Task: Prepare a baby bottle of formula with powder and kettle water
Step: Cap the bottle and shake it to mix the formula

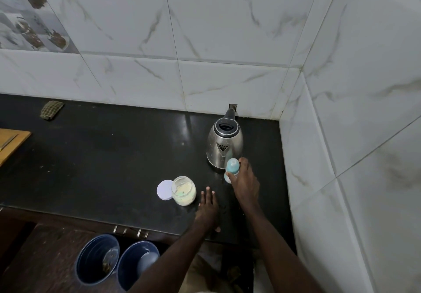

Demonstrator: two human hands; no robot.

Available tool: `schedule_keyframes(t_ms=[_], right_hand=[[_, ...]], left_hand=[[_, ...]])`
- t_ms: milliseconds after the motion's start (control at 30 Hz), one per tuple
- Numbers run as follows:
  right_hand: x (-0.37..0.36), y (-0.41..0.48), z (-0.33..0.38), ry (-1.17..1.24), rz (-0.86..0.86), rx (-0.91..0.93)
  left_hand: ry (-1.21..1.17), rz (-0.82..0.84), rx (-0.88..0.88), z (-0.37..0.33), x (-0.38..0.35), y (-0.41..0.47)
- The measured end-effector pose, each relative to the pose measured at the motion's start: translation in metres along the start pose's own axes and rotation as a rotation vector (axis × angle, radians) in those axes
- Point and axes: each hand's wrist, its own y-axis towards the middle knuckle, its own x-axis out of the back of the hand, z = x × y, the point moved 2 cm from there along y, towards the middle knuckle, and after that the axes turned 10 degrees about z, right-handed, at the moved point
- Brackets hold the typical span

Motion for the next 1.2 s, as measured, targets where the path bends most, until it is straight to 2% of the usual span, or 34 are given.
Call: schedule_keyframes(t_ms=[1200], right_hand=[[-0.0063, -0.0001, 0.0003, -0.045, 0.008, -0.037]], left_hand=[[-0.01, 0.006, -0.006, -0.0001, -0.0027, 0.0027]])
